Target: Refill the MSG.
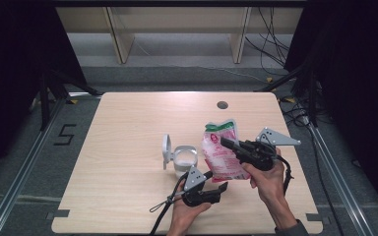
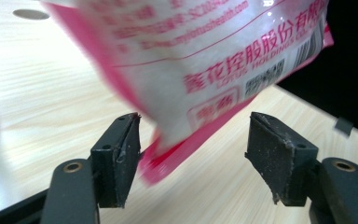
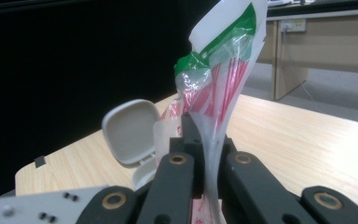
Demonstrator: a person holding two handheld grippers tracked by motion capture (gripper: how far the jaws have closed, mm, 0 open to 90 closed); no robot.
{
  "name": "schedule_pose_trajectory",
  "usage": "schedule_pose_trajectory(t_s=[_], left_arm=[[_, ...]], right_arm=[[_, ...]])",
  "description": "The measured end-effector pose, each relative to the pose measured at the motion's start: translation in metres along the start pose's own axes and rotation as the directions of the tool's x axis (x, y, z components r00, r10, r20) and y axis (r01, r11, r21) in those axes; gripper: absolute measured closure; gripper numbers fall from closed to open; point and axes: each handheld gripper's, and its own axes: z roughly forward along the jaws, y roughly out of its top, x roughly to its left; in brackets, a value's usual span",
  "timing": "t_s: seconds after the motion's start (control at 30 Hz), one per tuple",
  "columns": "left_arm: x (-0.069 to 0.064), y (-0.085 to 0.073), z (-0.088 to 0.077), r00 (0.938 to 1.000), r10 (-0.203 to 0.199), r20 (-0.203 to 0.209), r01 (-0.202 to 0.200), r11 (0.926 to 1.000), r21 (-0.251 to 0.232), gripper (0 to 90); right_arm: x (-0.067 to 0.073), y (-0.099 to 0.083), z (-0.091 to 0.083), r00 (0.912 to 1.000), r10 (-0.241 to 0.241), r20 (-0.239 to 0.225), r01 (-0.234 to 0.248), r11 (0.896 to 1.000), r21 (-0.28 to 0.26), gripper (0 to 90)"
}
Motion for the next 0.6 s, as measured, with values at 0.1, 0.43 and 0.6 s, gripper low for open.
schedule_pose_trajectory(t_s=[0.1, 0.43, 0.6], left_arm=[[0.003, -0.001, -0.009, 0.9999, -0.01, -0.008, 0.01, 0.9999, 0.013, 33.4], [0.009, -0.005, -0.043, 0.9998, 0.019, -0.006, -0.019, 0.9998, -0.008, 33.0], [0.015, -0.002, -0.063, 0.9983, 0.036, -0.046, -0.036, 0.9993, -0.011, 33.0]], right_arm=[[-0.006, -0.005, 0.001, 1.0, 0.006, 0.007, -0.006, 1.0, -0.007, 90.0], [-0.015, -0.019, 0.006, 0.9991, 0.012, 0.04, -0.013, 1.0, 0.024, 90.0], [-0.018, -0.033, -0.006, 0.9978, 0.044, 0.05, -0.046, 0.998, 0.031, 90.0]])
